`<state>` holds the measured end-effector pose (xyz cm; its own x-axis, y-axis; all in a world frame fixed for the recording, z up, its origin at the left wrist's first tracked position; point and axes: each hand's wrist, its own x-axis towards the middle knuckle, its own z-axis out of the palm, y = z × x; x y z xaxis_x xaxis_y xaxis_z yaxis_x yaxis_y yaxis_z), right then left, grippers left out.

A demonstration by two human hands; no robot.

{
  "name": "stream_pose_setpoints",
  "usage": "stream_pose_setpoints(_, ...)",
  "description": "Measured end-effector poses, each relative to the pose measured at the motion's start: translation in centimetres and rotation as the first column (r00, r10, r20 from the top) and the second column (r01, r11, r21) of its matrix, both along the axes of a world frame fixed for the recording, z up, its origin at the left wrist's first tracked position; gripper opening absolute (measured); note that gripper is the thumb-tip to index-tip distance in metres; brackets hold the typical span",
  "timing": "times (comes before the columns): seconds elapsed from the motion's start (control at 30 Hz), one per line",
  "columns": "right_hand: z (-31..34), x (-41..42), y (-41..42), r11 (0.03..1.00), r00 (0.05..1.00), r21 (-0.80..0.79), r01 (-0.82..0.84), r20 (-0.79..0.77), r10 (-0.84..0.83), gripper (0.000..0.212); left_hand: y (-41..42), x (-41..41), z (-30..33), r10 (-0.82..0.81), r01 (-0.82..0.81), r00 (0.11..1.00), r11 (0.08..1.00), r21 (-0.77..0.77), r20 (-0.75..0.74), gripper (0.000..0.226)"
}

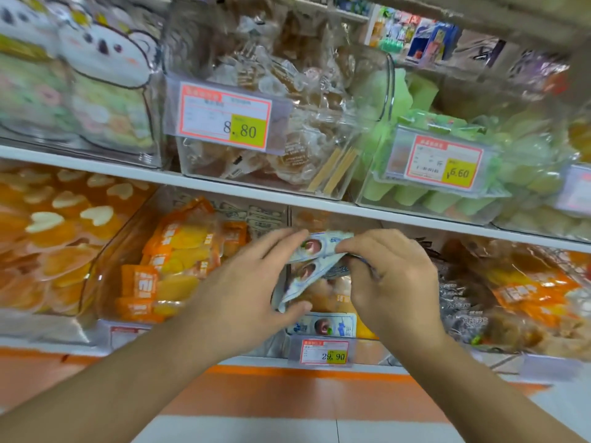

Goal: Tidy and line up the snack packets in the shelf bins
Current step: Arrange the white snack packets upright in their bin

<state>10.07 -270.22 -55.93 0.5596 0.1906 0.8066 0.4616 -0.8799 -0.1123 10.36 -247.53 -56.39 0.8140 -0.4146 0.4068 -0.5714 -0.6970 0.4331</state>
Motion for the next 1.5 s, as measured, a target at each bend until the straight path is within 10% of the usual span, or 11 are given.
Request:
stream_pose_setpoints(0.37, -0.4, 1.9, 11.3, 0.968, 0.971, -0.102, -0.228, 0.052, 0.234, 0.037, 12.0, 0.2, -0.1, 0.189, -0.193, 0.978, 0.981, 0.036, 0.091, 0.103)
stream_pose_setpoints(0.7, -1.7, 8.1, 14.9, 0.954, 0.791, -0.294, -0.064, -0.597, -0.131, 0.1, 12.3, 3.5, -3.1, 0.295, -0.246, 0.953, 0.88, 0.407, -0.061, 0.098)
stream_pose_setpoints(0.83, 0.7, 6.9, 13.0, 0.98, 0.687, -0.13, -0.153, -0.726, 0.012, 0.093, 11.0, 2.8, -3.4, 0.222, -0.115, 0.945, 0.914, 0.389, -0.242, 0.113)
stream_pose_setpoints(1.03, -0.5, 2.6, 7.7, 0.984, 0.614, 0.097, -0.147, -0.771, 0.168, 0.102, 7.8, 1.9, -2.8, 0.085, -0.065, 0.994, 0.964, 0.258, -0.066, 0.099)
stream_pose_setpoints(1.23, -2.0, 2.0, 0.7, 0.999, 0.623, -0.04, 0.0, -0.782, -0.031, 0.039, 4.0, 0.8, -2.9, -0.058, 0.068, 0.997, 0.965, 0.254, -0.044, 0.075)
stream_pose_setpoints(1.37, -2.4, 1.6, -1.4, 0.99, 0.509, -0.132, -0.055, -0.857, -0.086, 0.035, 2.7, 0.6, -3.7, -0.1, 0.12, 0.991, 0.954, 0.276, -0.085, 0.069)
stream_pose_setpoints(1.5, -1.9, 1.9, -1.7, 0.964, 0.609, -0.257, -0.069, -0.776, -0.163, 0.024, 2.8, 0.8, -4.0, -0.084, 0.099, 0.994, 0.969, 0.228, -0.076, 0.064)
